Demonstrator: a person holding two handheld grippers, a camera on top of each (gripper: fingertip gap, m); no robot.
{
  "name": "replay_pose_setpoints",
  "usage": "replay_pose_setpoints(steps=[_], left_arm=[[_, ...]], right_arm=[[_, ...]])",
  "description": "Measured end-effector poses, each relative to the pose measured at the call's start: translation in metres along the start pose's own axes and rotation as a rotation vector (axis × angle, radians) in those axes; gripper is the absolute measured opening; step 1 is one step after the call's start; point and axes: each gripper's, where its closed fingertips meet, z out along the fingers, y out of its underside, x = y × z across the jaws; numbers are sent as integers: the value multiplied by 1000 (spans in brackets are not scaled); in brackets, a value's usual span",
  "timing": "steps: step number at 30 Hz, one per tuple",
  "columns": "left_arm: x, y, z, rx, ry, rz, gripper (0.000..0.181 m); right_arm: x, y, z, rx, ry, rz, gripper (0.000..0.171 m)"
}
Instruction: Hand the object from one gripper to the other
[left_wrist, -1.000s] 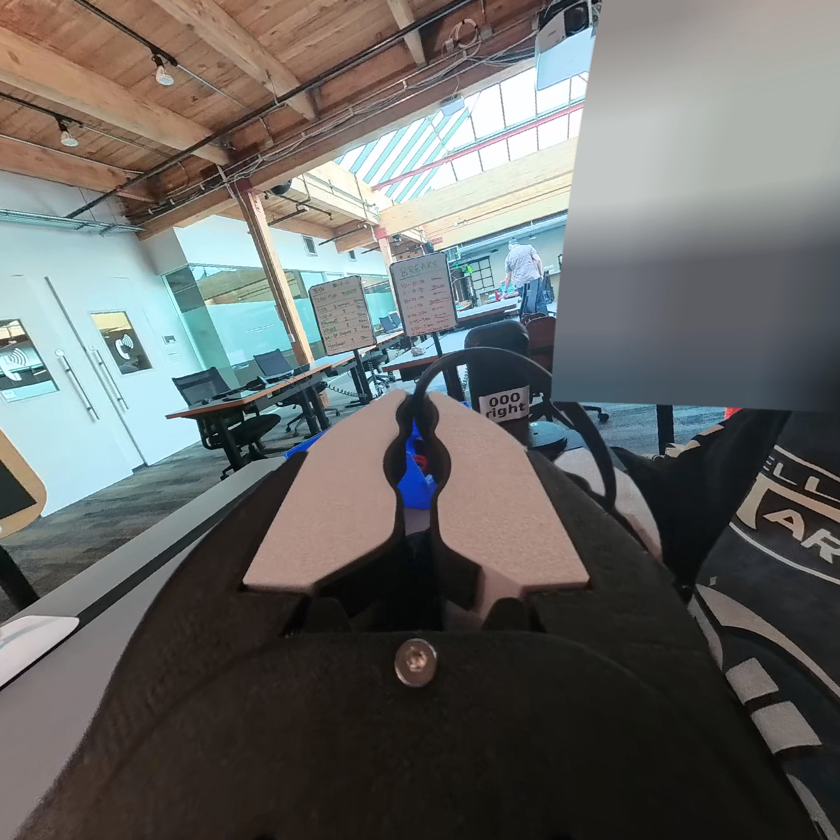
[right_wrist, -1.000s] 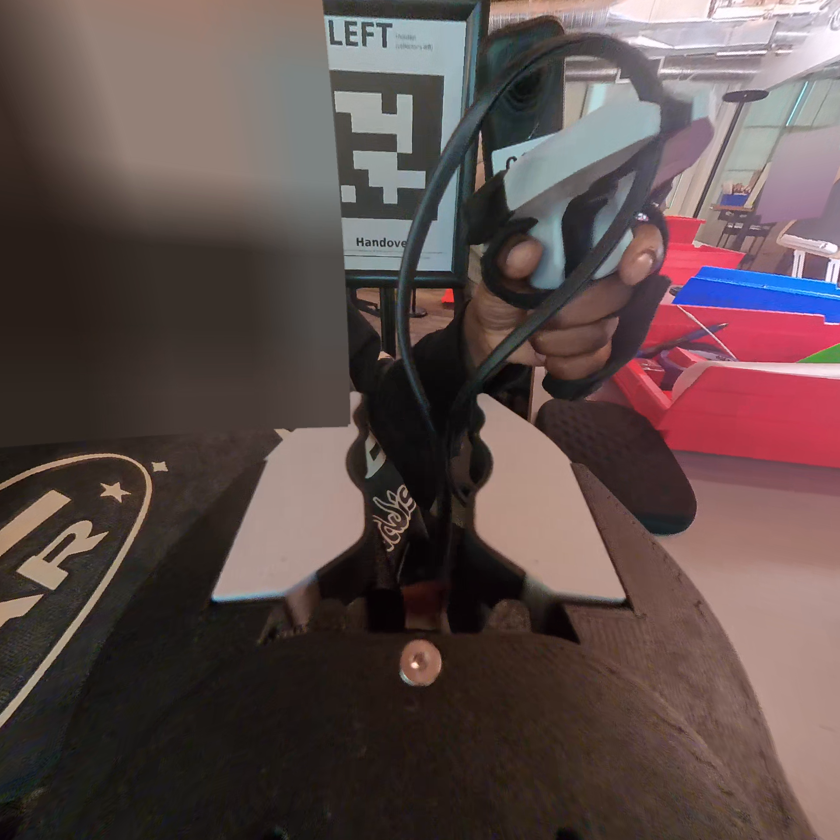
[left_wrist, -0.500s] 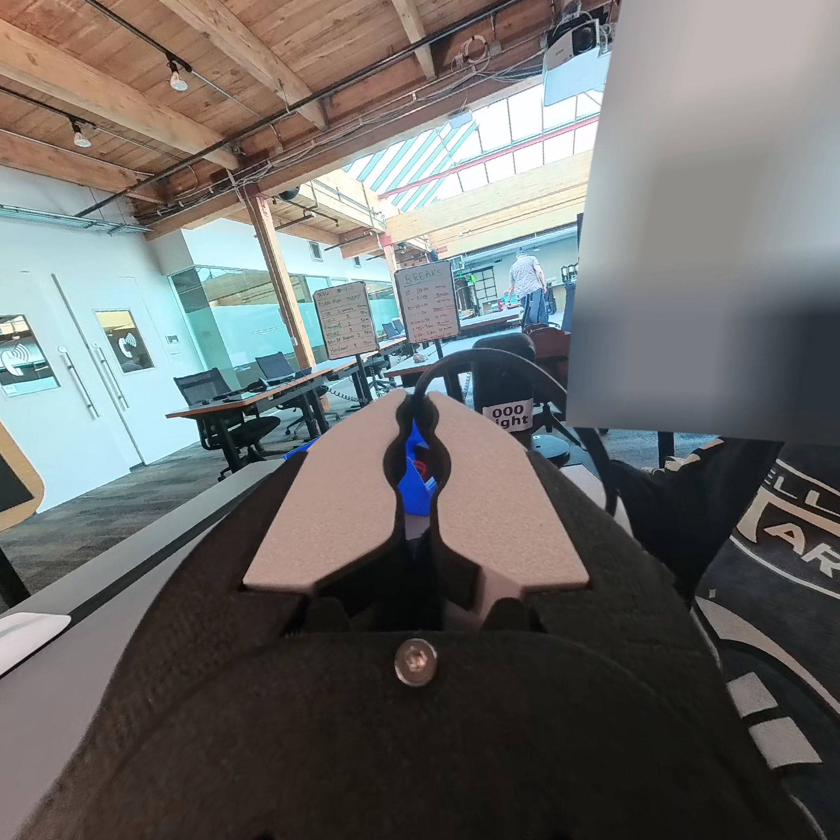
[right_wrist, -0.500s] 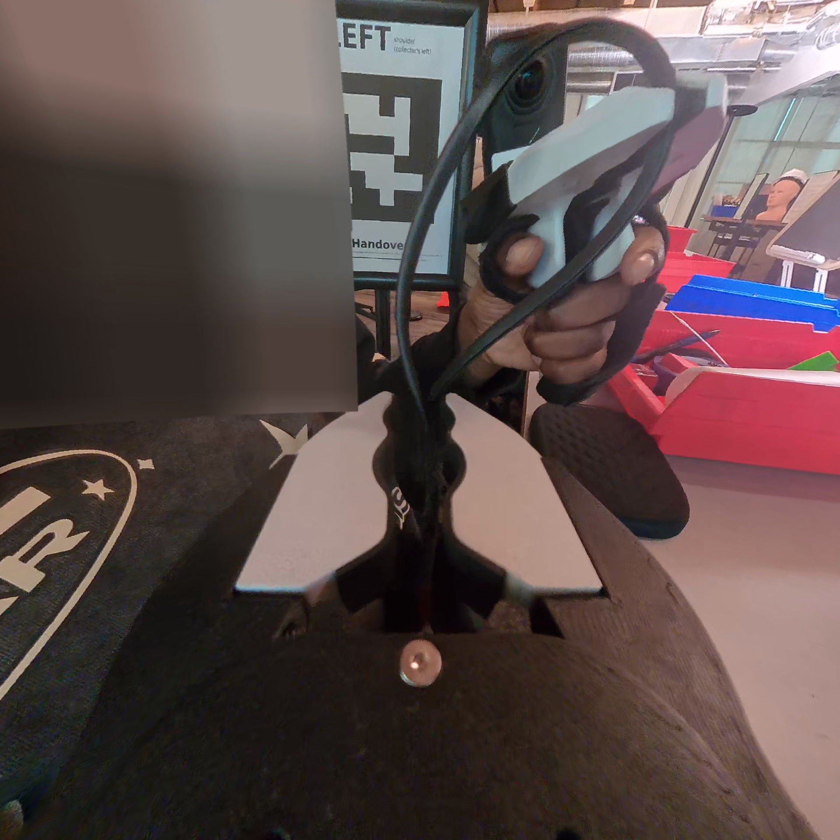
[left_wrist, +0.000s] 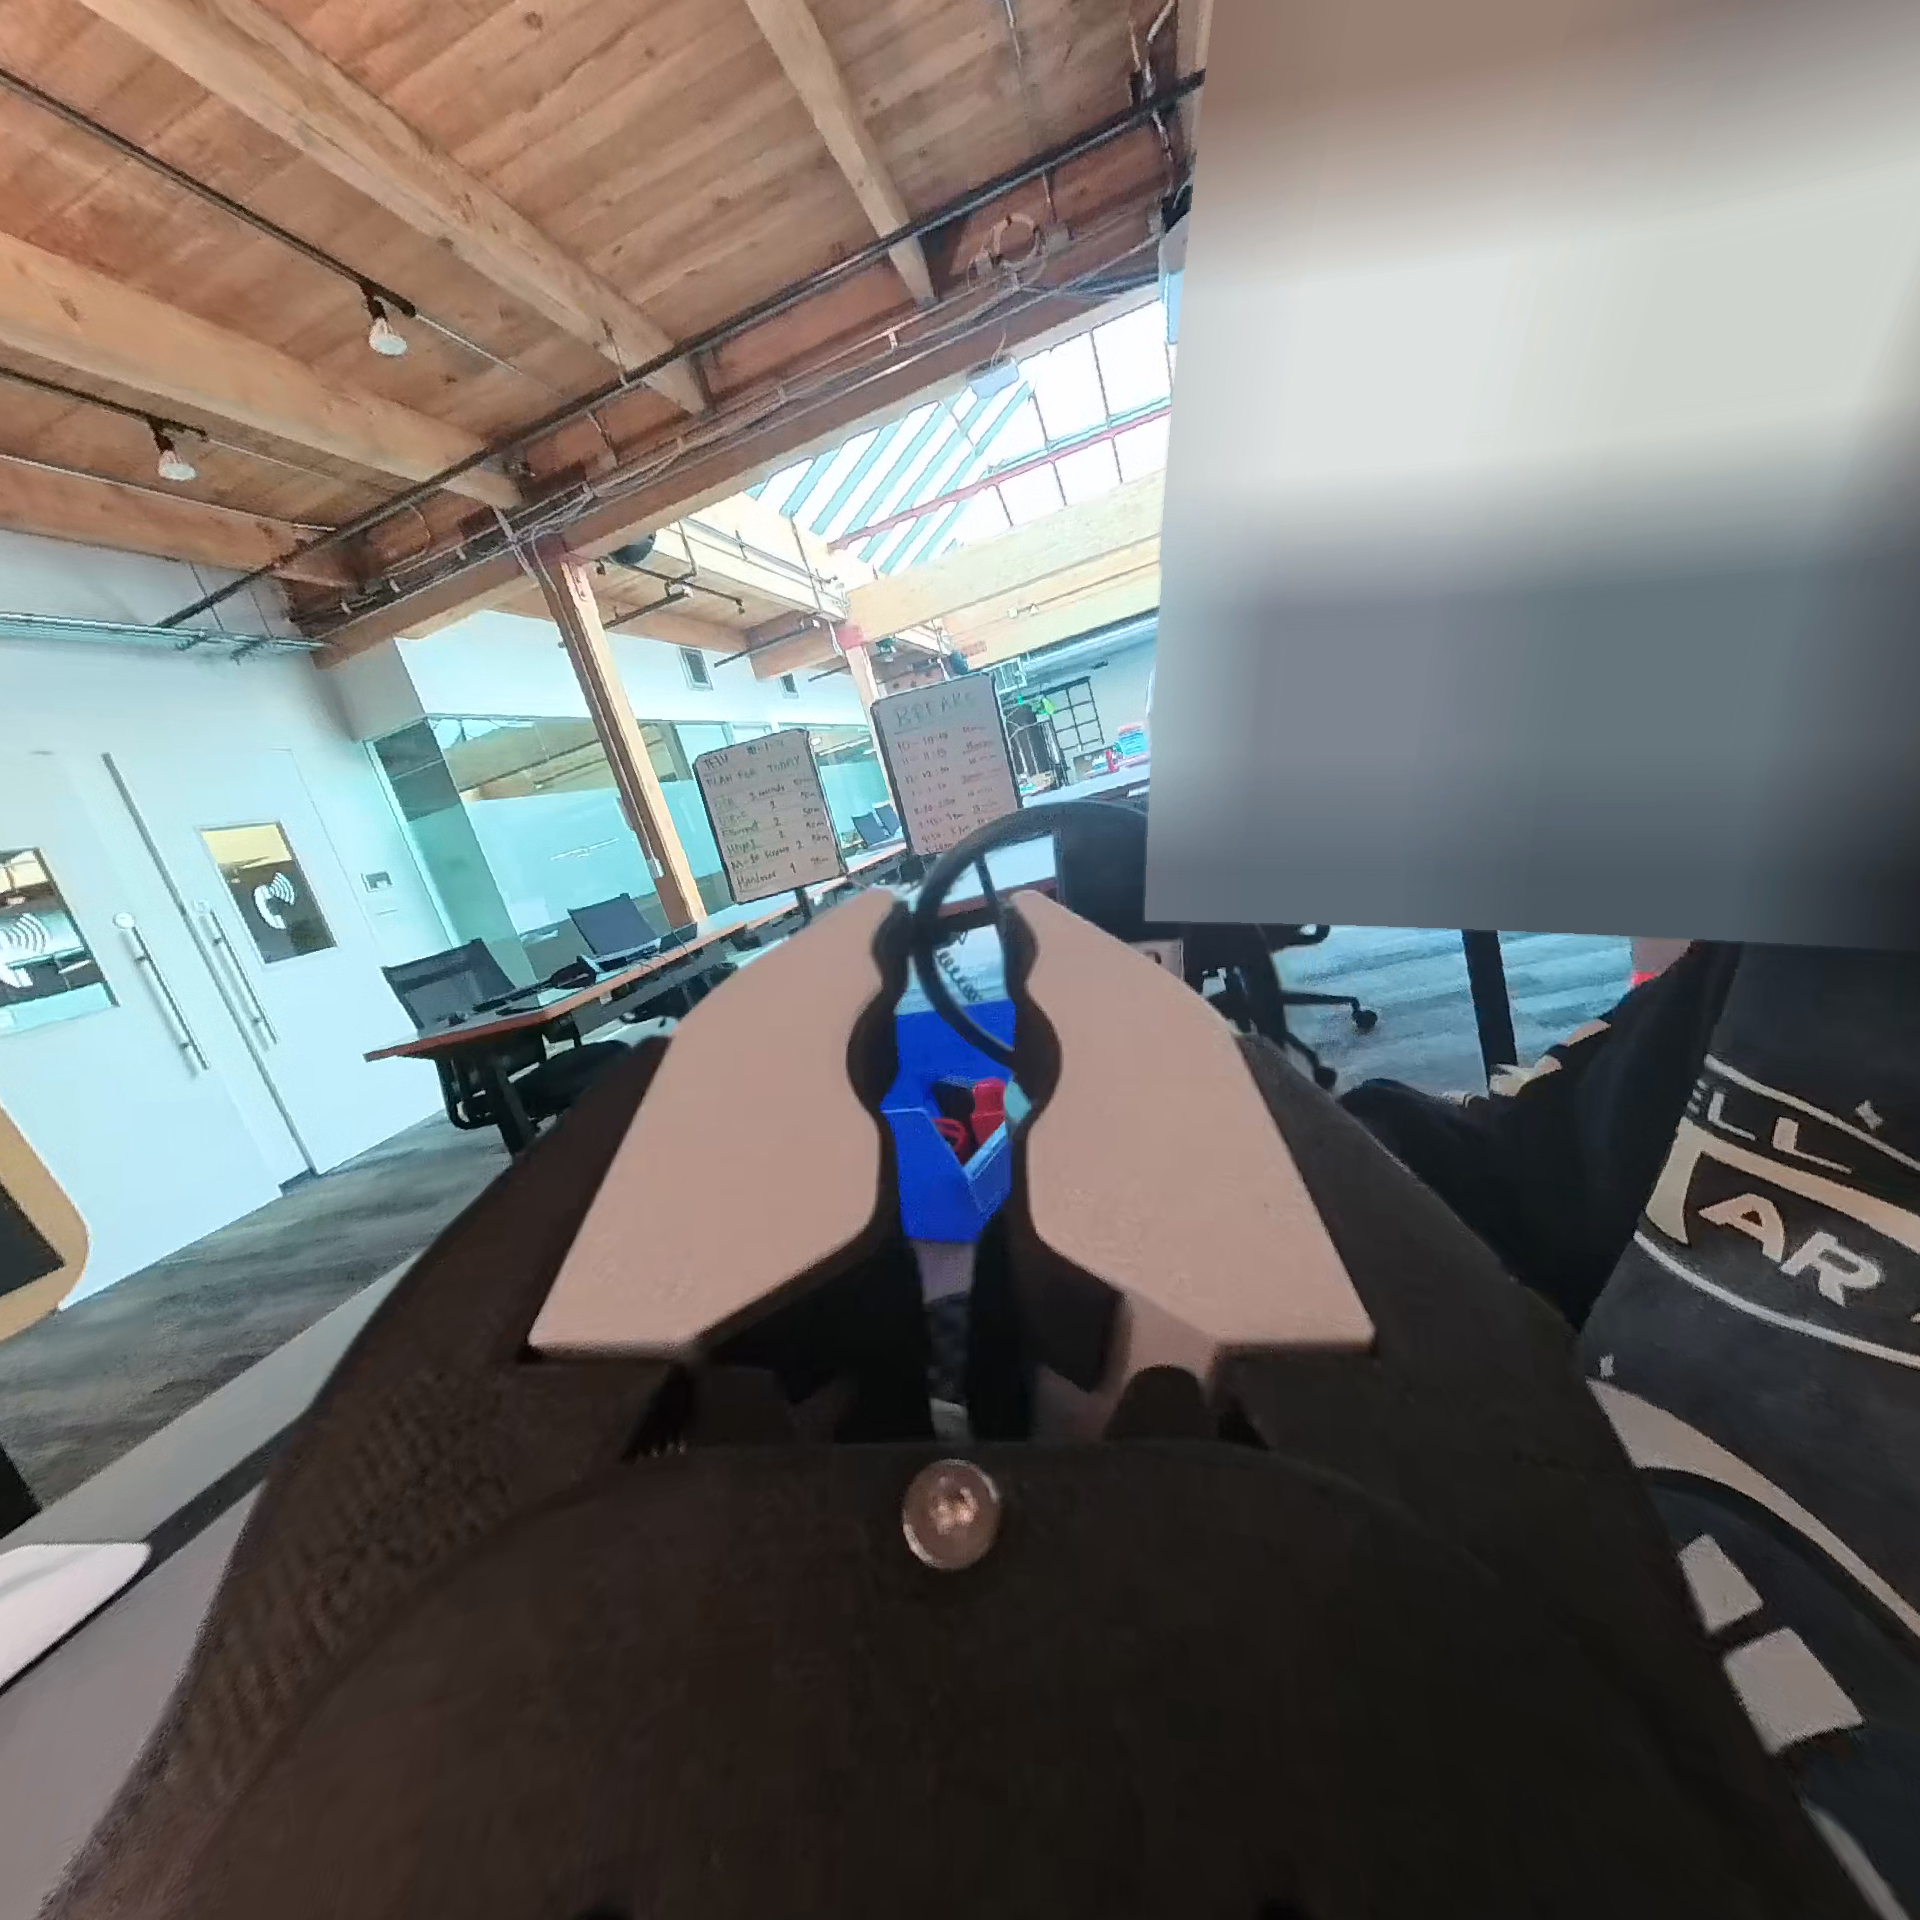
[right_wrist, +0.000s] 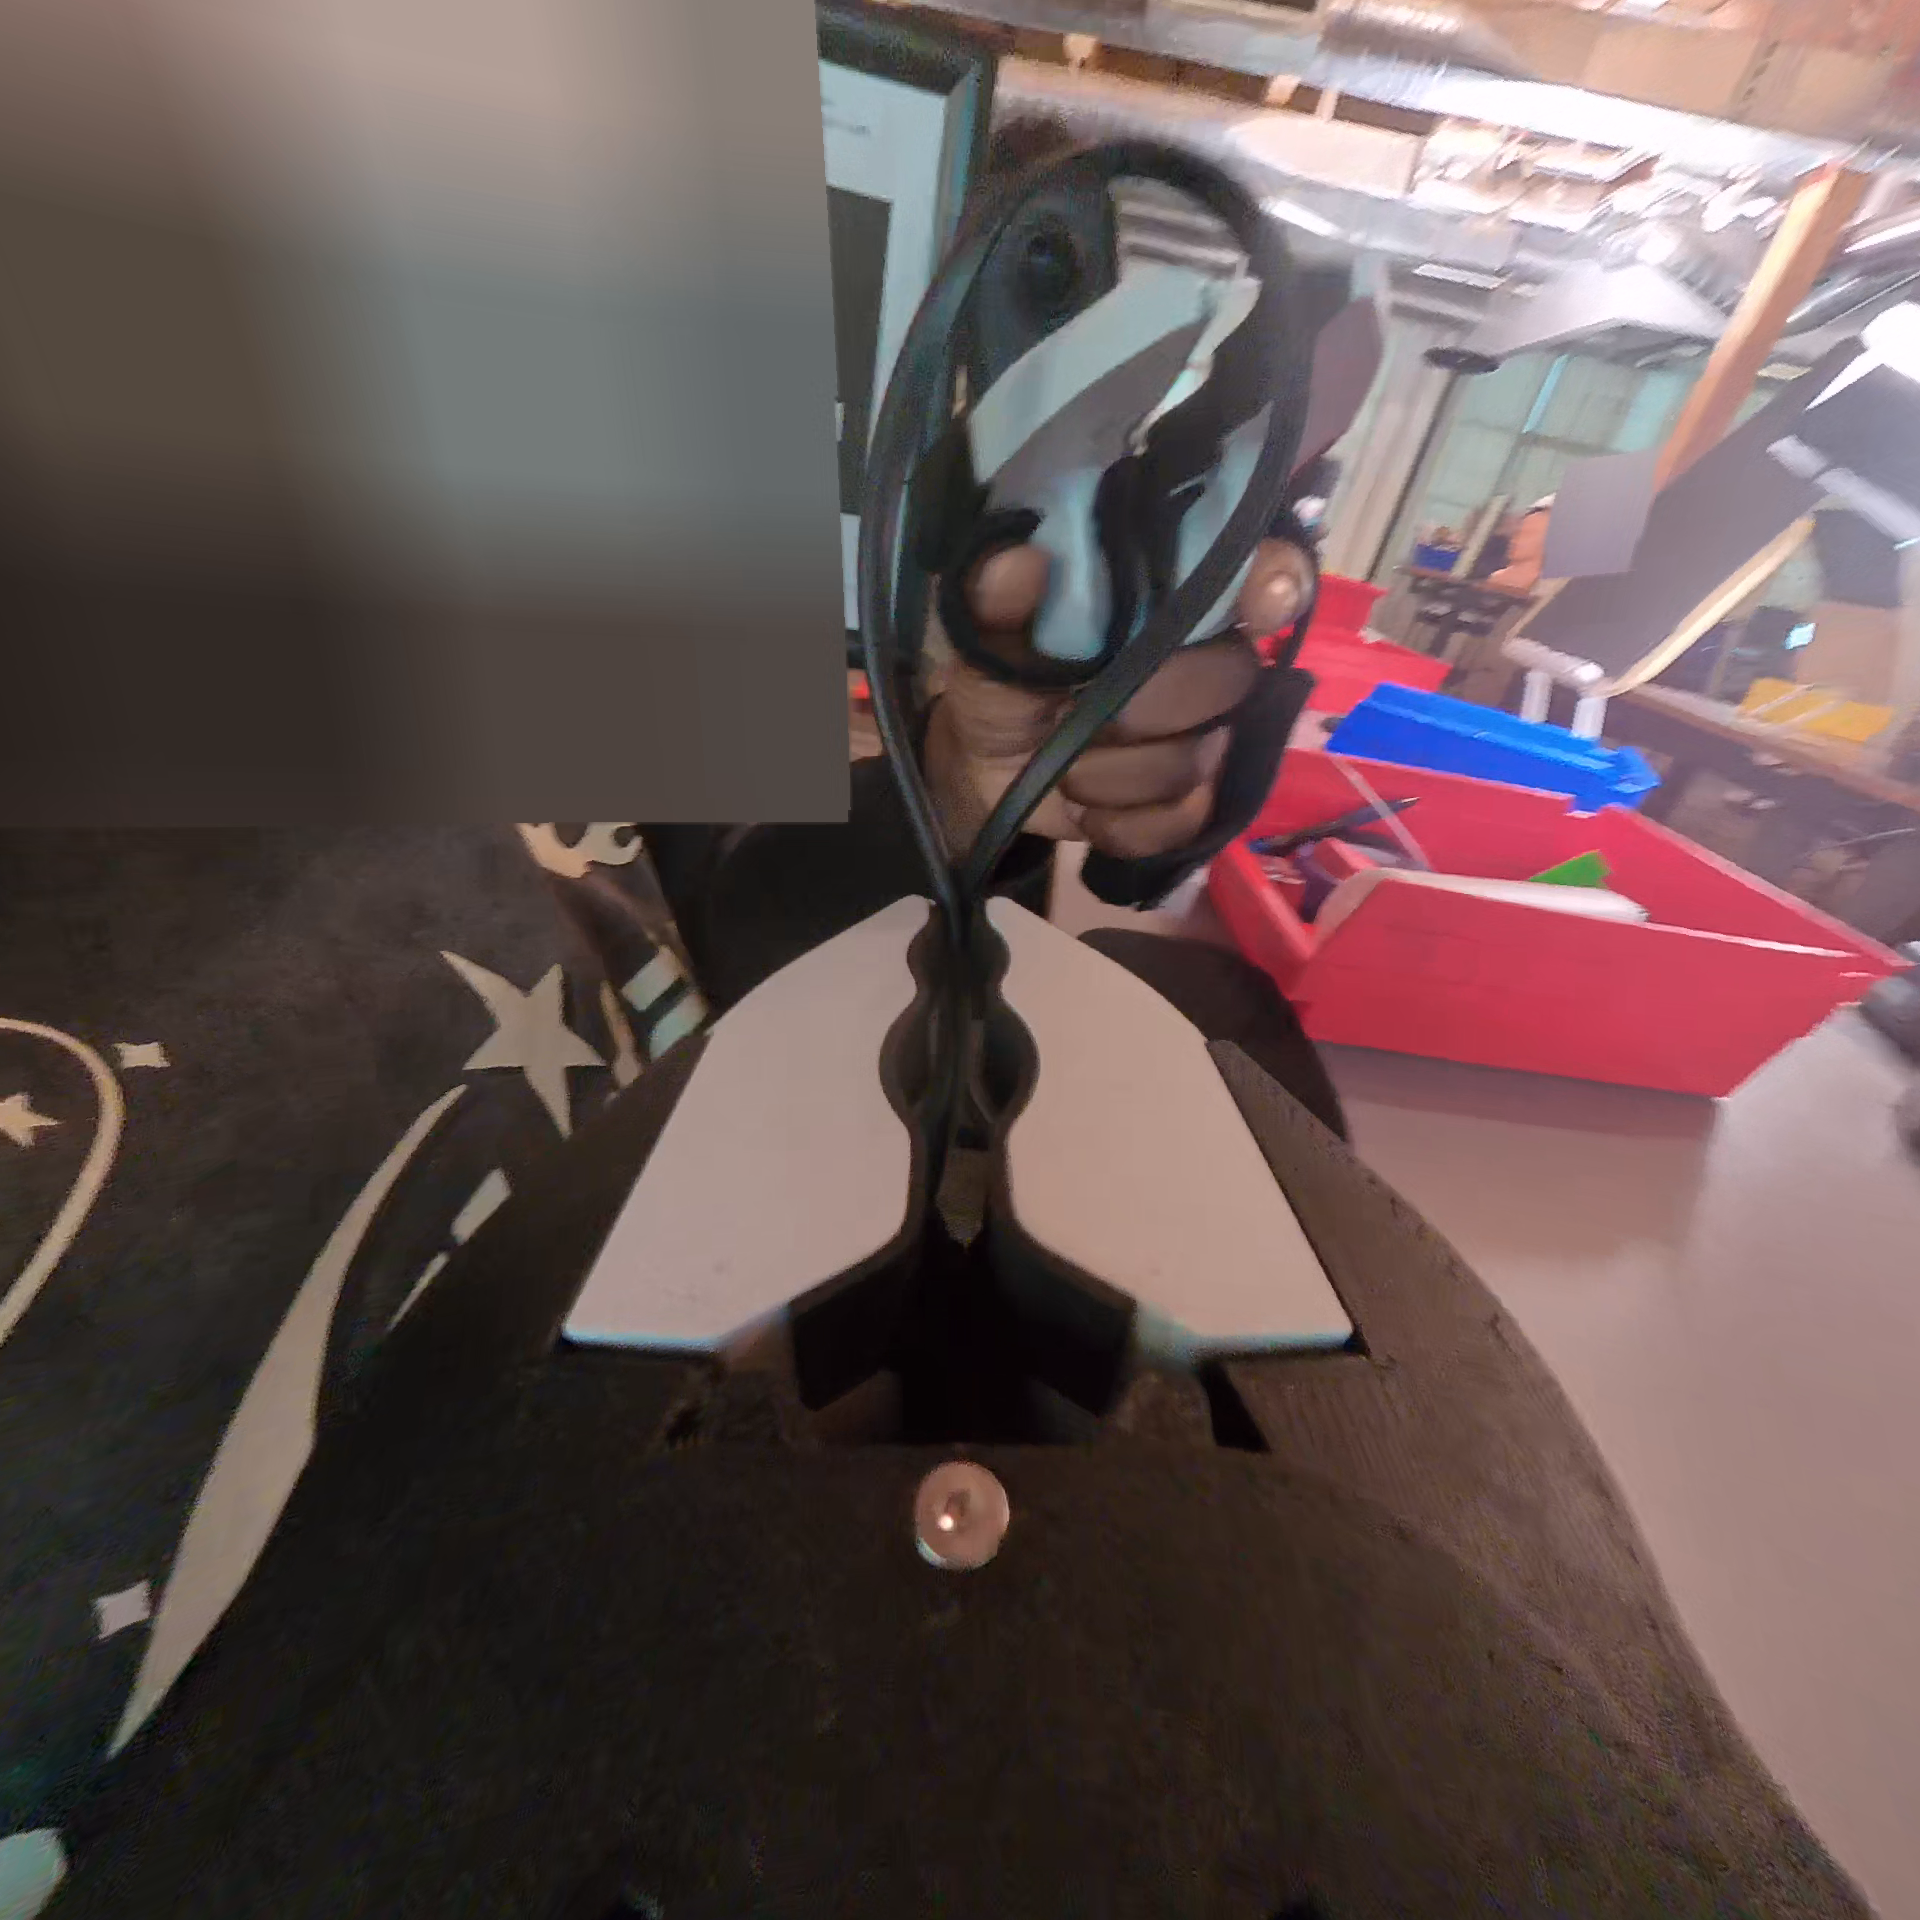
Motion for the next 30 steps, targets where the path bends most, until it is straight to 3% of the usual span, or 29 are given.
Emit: replay_pose_setpoints(steps=[3, 7, 13, 18, 26, 30], left_arm=[[-8, 9, -7, -83, -9, 41, 33], [-17, 38, -9, -249, -13, -14, 42], [-6, 85, 31, -396, -199, 151, 46], [-8, 101, 40, -434, -355, 294, 41], [-1, 118, 43, -509, -351, 292, 46], [-5, 121, 41, -518, -375, 313, 32]], right_arm=[[17, -14, -12, 45, 113, -52, 5], [44, -37, -36, 150, 303, -66, 4], [71, -52, -64, 279, 535, -30, 4], [70, -50, -59, 256, 582, -54, 4], [69, -49, -56, 244, 616, -107, 4], [68, -52, -56, 262, 620, -109, 4]])
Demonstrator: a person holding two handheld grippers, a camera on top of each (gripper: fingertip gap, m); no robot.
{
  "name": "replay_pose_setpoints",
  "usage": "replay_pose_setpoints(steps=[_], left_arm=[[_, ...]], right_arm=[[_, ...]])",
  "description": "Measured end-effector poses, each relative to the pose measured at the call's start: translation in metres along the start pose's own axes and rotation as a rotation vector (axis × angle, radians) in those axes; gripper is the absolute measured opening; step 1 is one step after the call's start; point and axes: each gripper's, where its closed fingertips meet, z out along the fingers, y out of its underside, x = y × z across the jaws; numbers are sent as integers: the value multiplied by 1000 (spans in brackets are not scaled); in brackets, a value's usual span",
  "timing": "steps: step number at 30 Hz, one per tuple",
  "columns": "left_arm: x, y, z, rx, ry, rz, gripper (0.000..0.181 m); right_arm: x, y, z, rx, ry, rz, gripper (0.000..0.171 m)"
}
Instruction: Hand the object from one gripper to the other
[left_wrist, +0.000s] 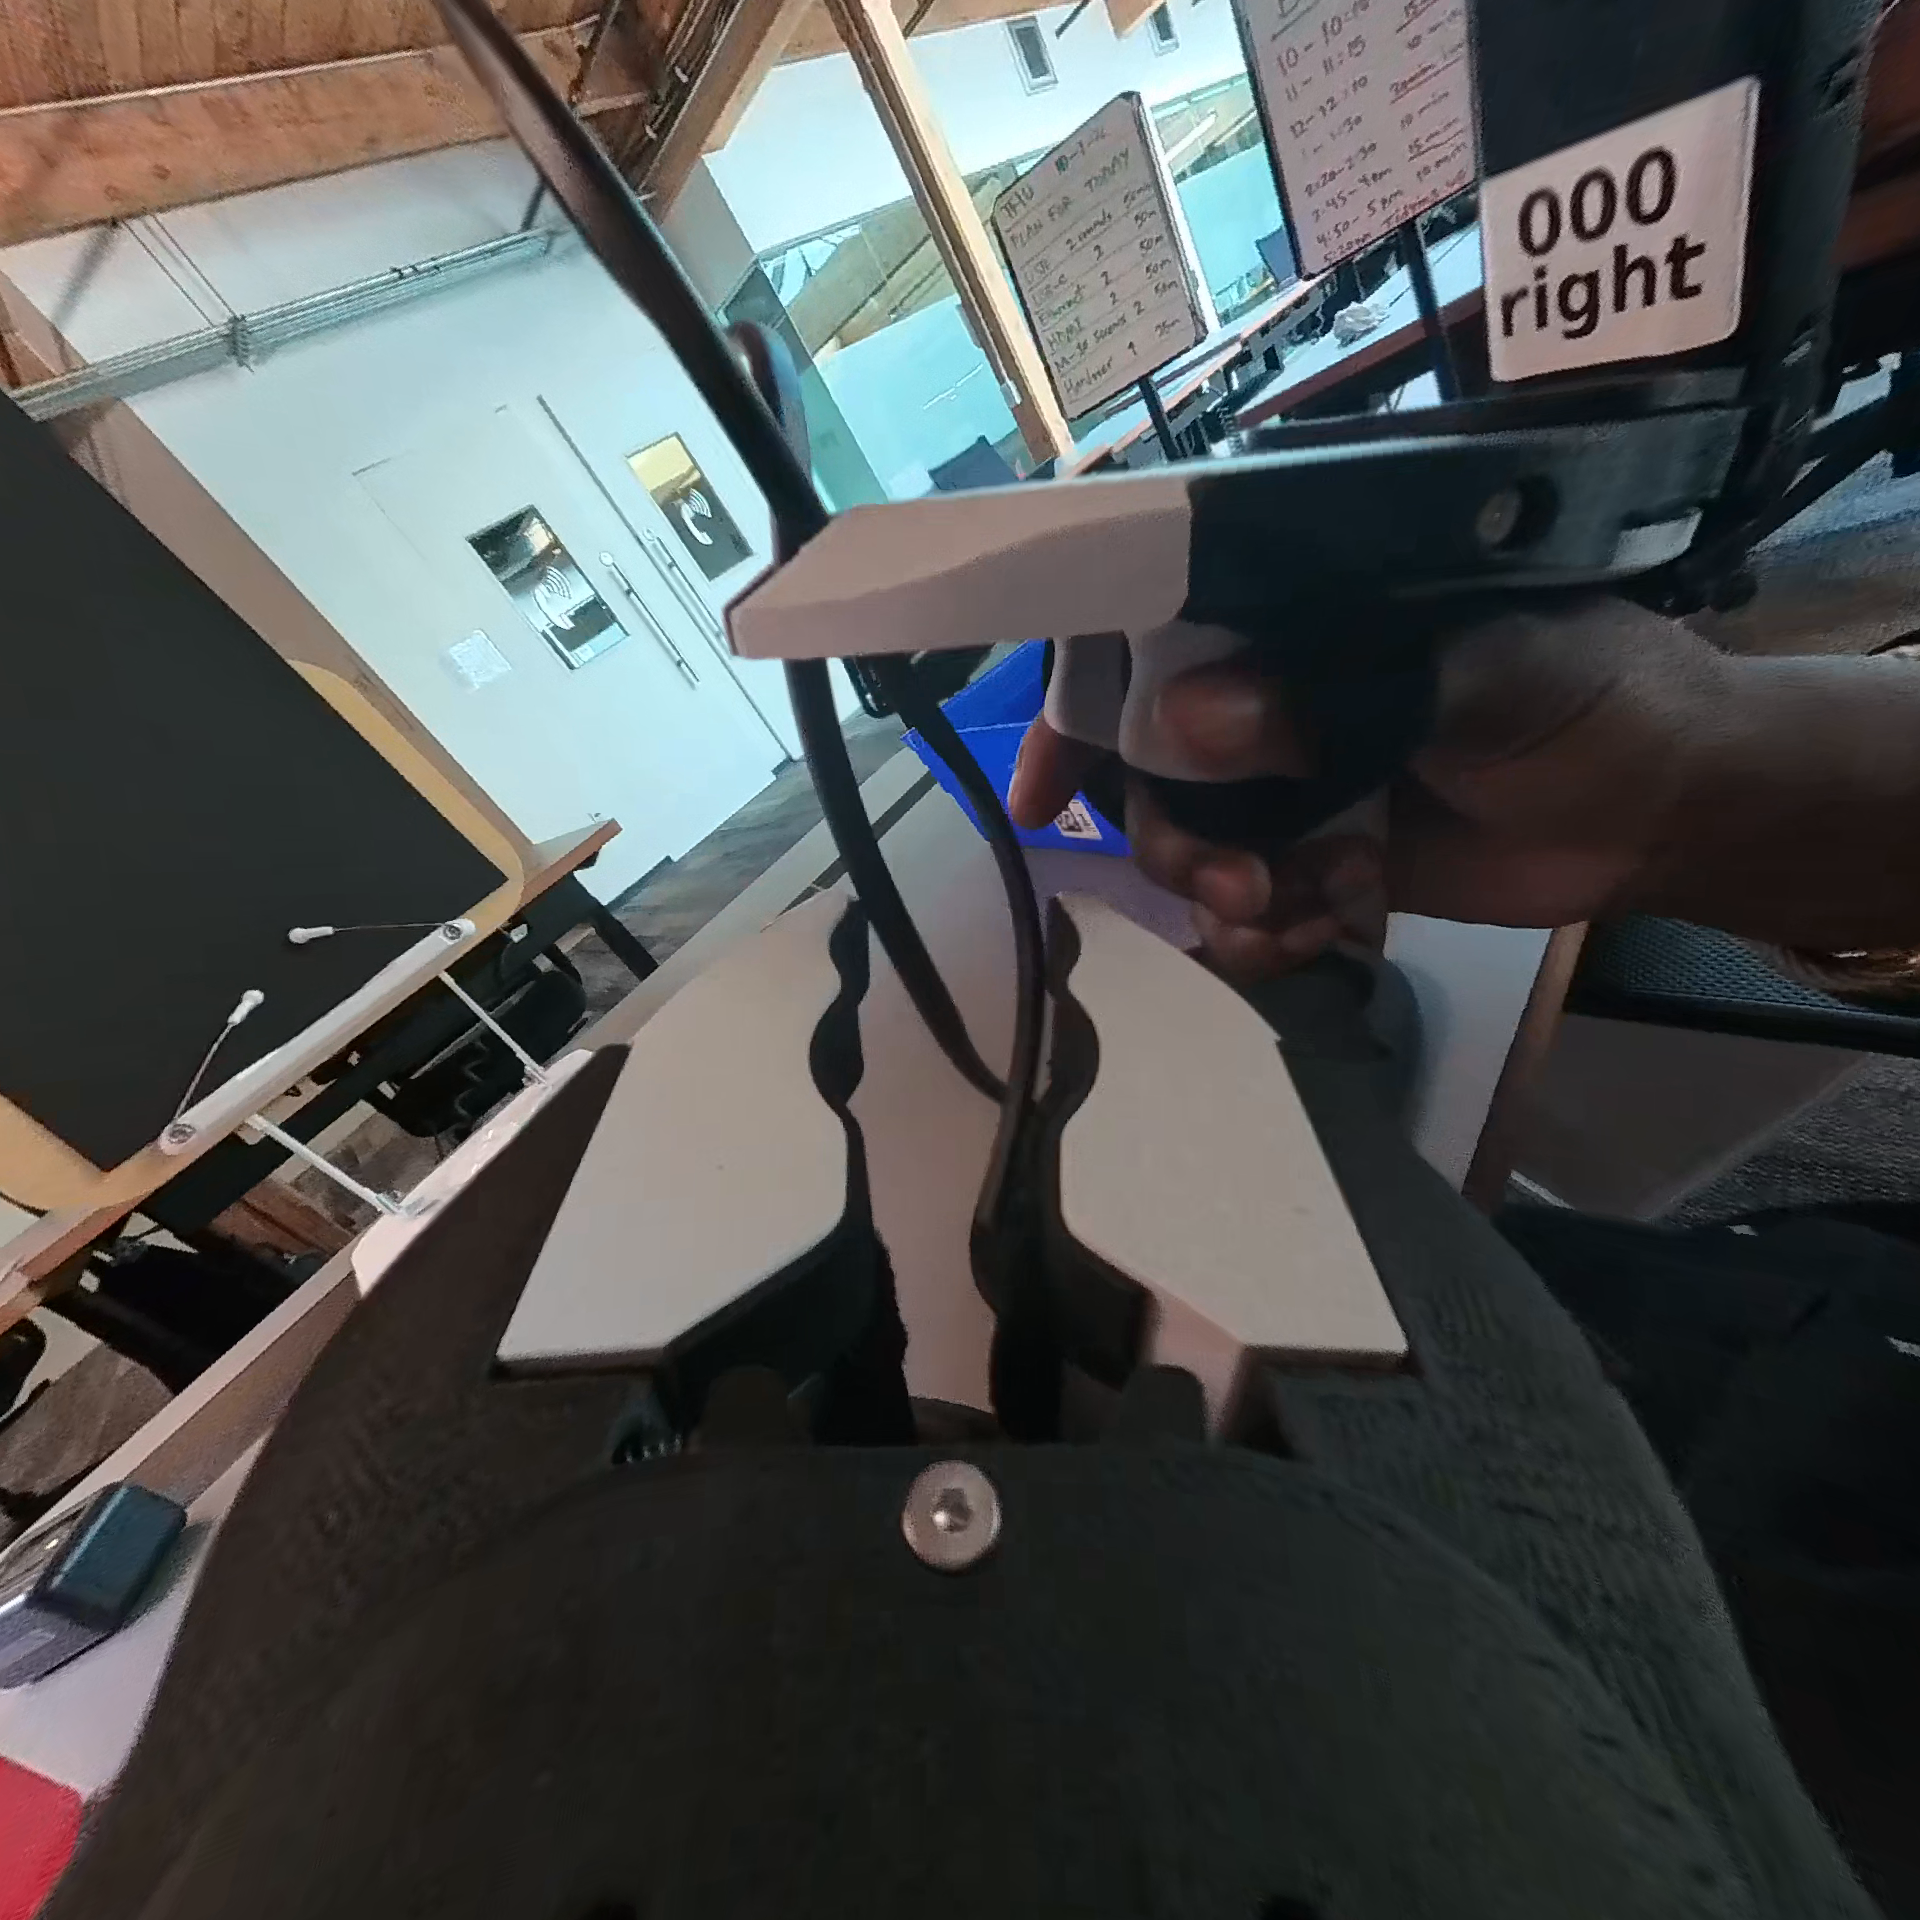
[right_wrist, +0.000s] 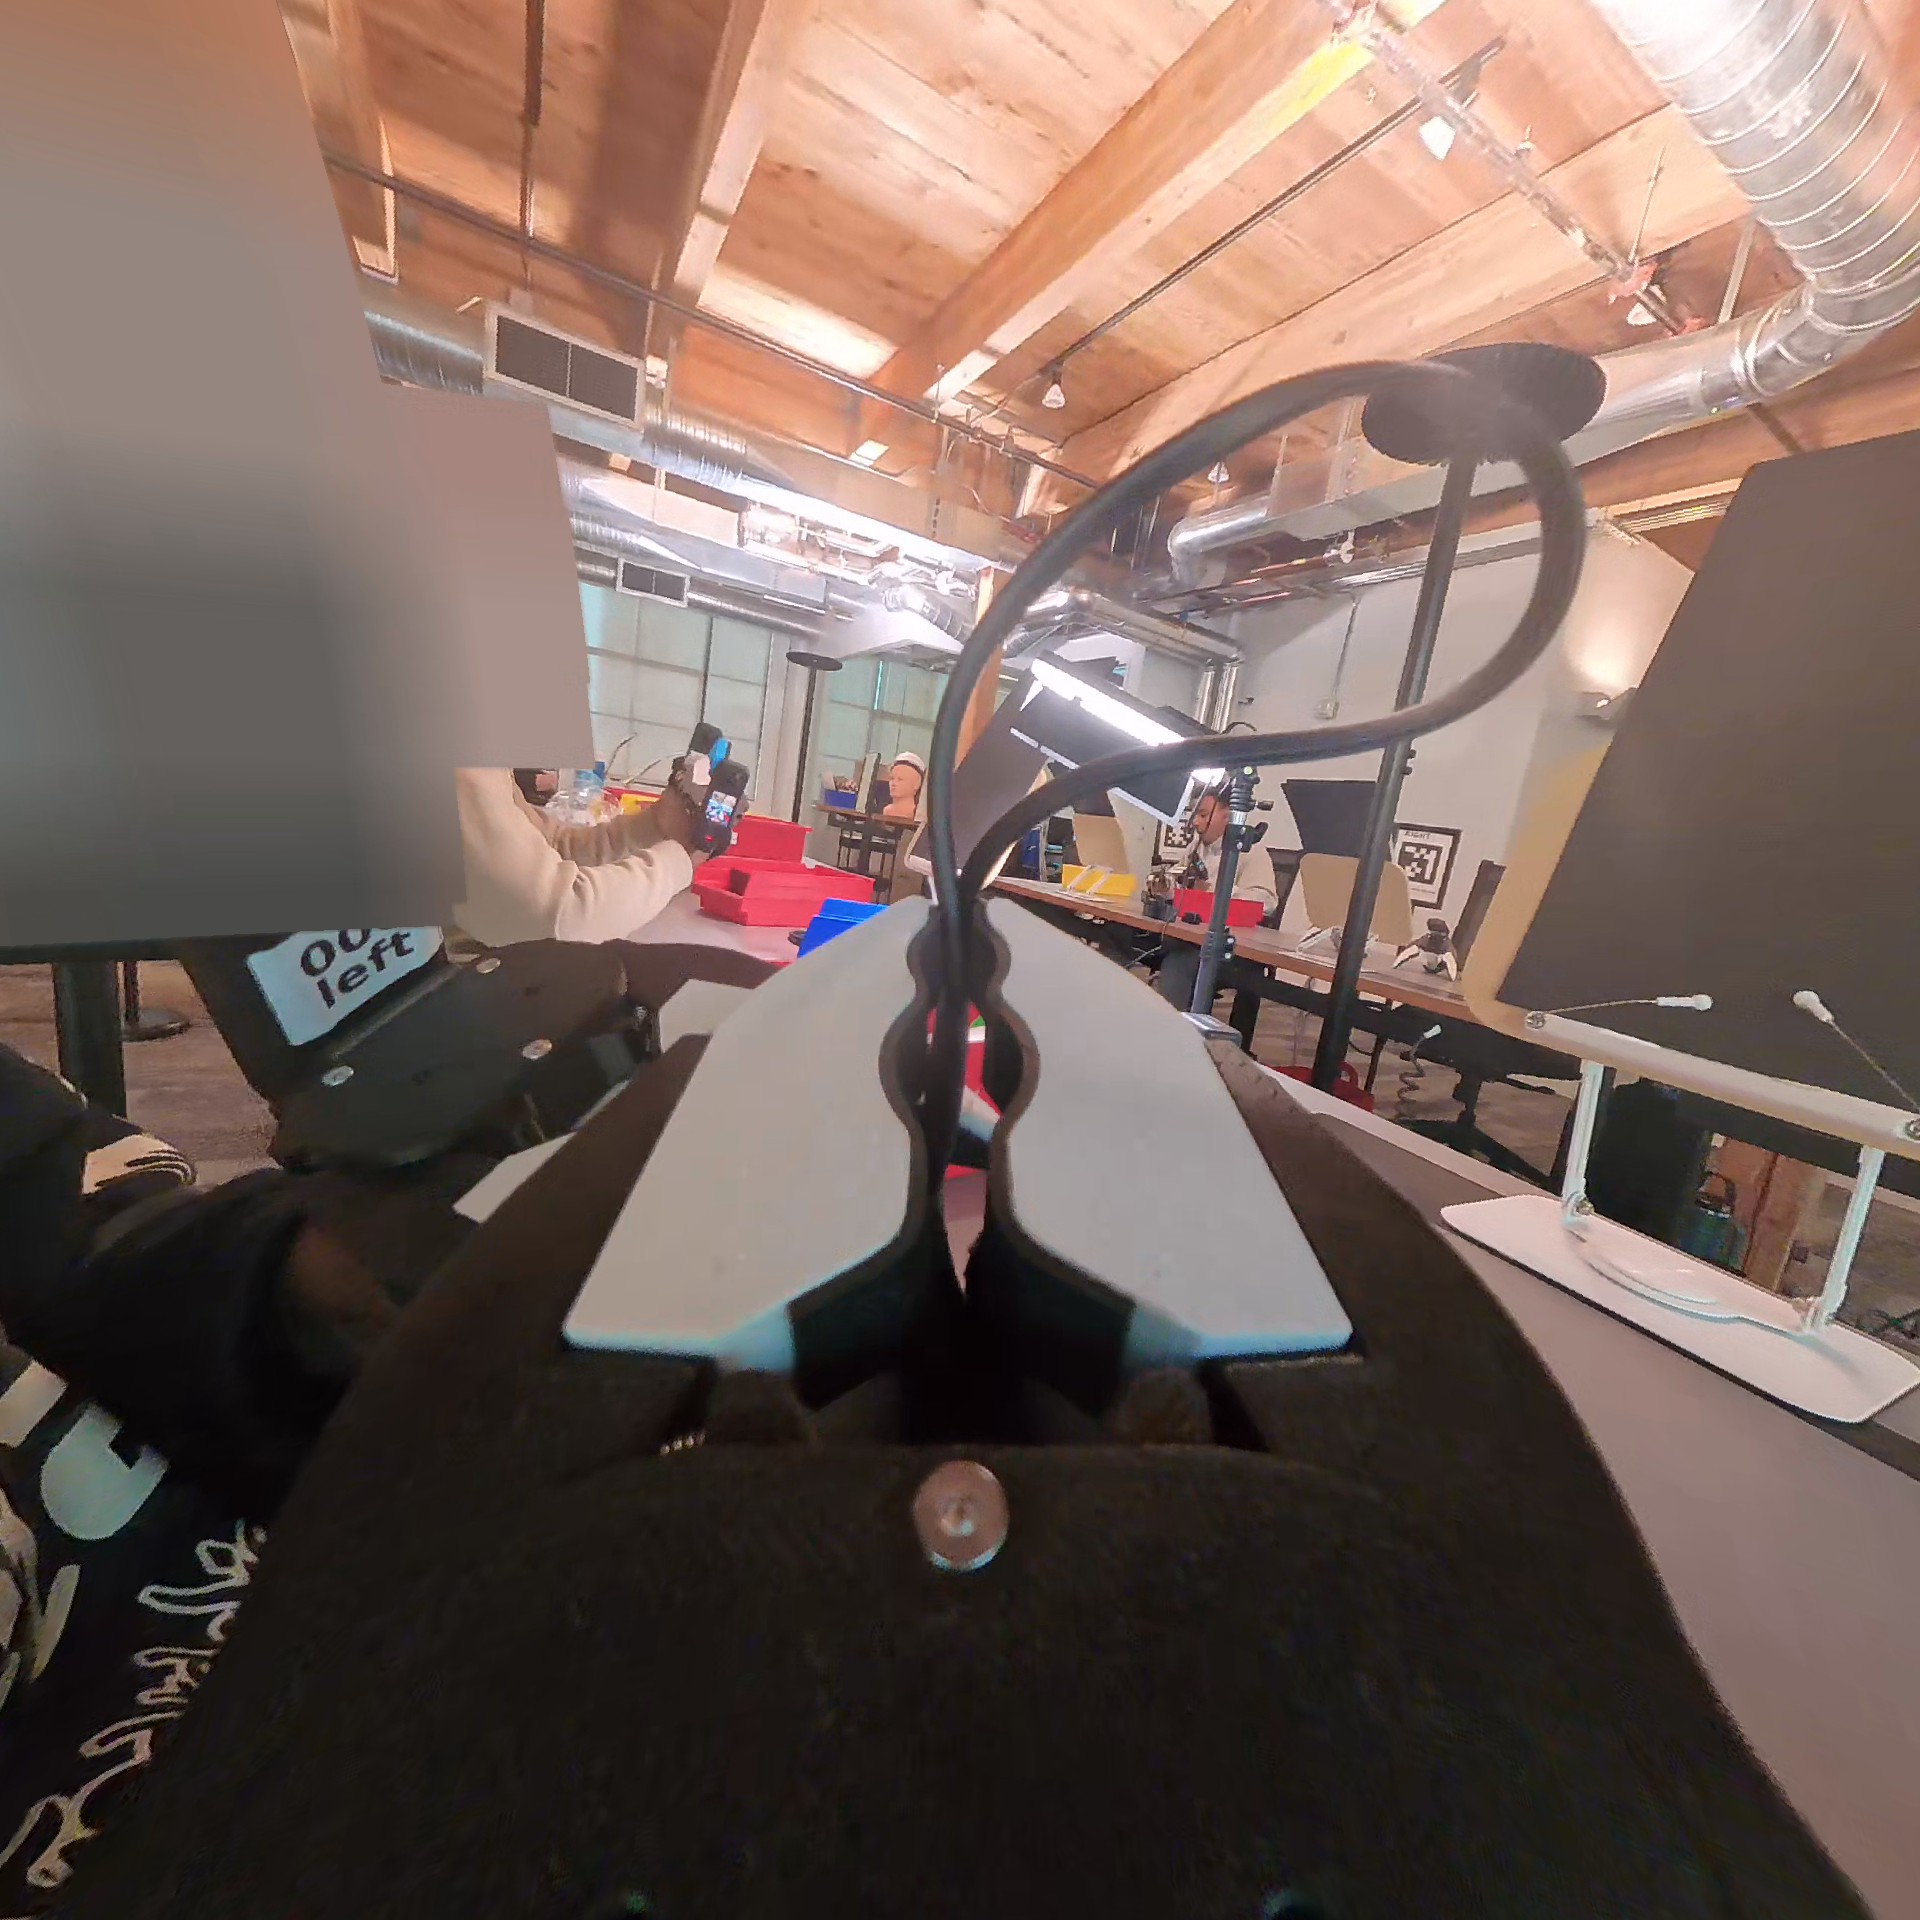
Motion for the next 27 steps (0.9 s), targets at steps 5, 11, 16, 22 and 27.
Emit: replay_pose_setpoints(steps=[5, 11, 16, 22, 27], left_arm=[[-5, 0, -2, 11, 4, 8, 11], [-18, -12, -12, 96, 51, 33, 8], [-46, -25, -31, 153, -23, 229, 8], [-72, -27, -53, 151, -77, 482, 8], [-60, -19, -61, 142, -14, 774, 8]], right_arm=[[0, -6, -2, 22, 2, 5, 4], [-10, -17, -5, 81, -75, -7, 5], [-33, -13, -15, 29, -322, -185, 16], [-38, 29, -72, -358, -654, -372, 40], [-12, -6, -83, -336, -539, -195, 55]])
